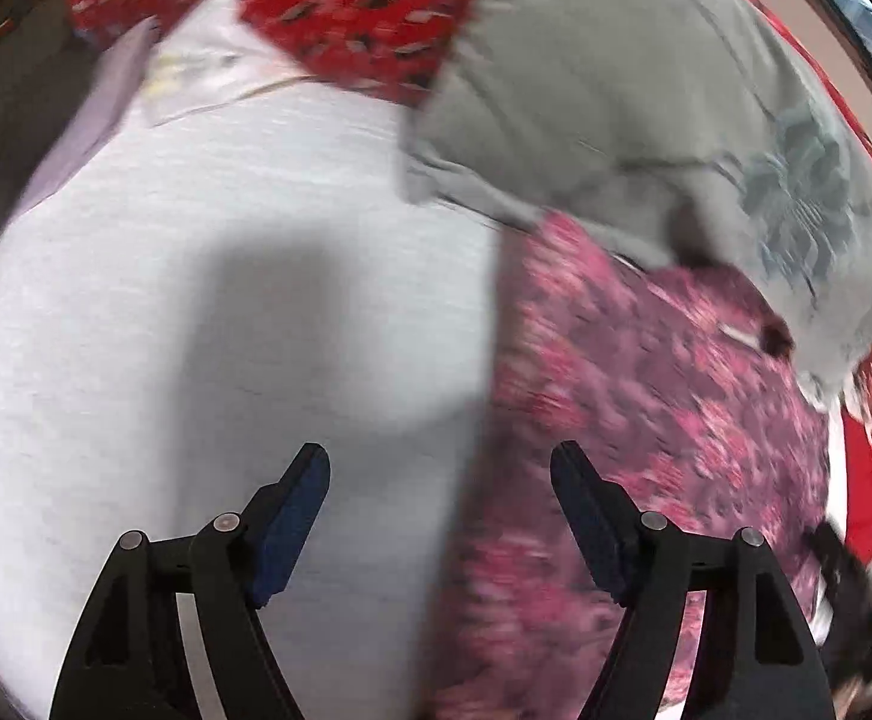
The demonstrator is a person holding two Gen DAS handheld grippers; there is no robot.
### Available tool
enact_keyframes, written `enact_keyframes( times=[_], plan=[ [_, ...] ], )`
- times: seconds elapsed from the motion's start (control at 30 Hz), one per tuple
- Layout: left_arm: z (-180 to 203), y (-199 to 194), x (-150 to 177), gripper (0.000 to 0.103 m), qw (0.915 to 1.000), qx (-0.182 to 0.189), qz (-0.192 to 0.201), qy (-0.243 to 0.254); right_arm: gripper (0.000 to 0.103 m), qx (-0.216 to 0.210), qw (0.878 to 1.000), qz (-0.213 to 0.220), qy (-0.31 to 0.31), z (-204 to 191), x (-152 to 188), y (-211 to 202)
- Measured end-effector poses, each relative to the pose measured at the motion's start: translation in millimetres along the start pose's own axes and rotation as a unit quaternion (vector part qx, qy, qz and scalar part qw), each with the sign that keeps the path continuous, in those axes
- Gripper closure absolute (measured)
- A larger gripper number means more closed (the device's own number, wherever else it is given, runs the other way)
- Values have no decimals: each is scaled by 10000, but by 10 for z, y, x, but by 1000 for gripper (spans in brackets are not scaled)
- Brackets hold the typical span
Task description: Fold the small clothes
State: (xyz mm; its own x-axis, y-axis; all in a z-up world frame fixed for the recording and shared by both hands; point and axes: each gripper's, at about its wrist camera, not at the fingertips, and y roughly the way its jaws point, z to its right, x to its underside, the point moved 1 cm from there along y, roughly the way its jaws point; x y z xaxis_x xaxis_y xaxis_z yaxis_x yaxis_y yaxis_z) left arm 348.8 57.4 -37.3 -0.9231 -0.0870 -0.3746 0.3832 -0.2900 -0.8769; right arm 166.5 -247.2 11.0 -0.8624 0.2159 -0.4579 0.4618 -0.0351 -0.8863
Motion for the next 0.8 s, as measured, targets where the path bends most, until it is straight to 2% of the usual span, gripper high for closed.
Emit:
enact_keyframes(
  times=[0.07,0.13,0.2,0.33,0.4,0.43,0.6,0.67,0.7,0.8],
  plan=[
    [-156,-58,-43,28,9996,111,-54,-248,27,-439,9964,-114,-714,-578,109,-21],
    [-270,-103,-52,28,9989,193,-119,-414,27,-787,9866,-170,-1418,-1105,238,-49],
    [-393,-164,-55,28,9984,244,-170,-487,27,-1138,9711,-159,-2091,-1614,392,-96],
    [-540,-210,-96,28,9984,203,-259,-469,26,-1282,9457,-146,-2984,-2305,671,-70],
    [-598,-230,-104,28,9983,236,-316,-437,27,-1187,9378,-158,-3260,-2472,746,14],
    [-603,-224,-110,28,9982,257,-339,-421,27,-921,9349,-58,-3427,-2588,784,62],
    [-547,-149,-172,28,9973,460,-476,-328,31,-238,9321,458,-3584,-2728,729,181],
    [-482,-129,-222,28,9955,722,-529,-300,61,5,9270,681,-3689,-2772,725,206],
    [-456,-113,-242,28,9946,831,-553,-295,90,137,9240,742,-3748,-2766,737,210],
    [-346,-45,-329,27,9900,1190,-711,-270,89,217,9237,1049,-3679,-2683,730,148]
  ],
)
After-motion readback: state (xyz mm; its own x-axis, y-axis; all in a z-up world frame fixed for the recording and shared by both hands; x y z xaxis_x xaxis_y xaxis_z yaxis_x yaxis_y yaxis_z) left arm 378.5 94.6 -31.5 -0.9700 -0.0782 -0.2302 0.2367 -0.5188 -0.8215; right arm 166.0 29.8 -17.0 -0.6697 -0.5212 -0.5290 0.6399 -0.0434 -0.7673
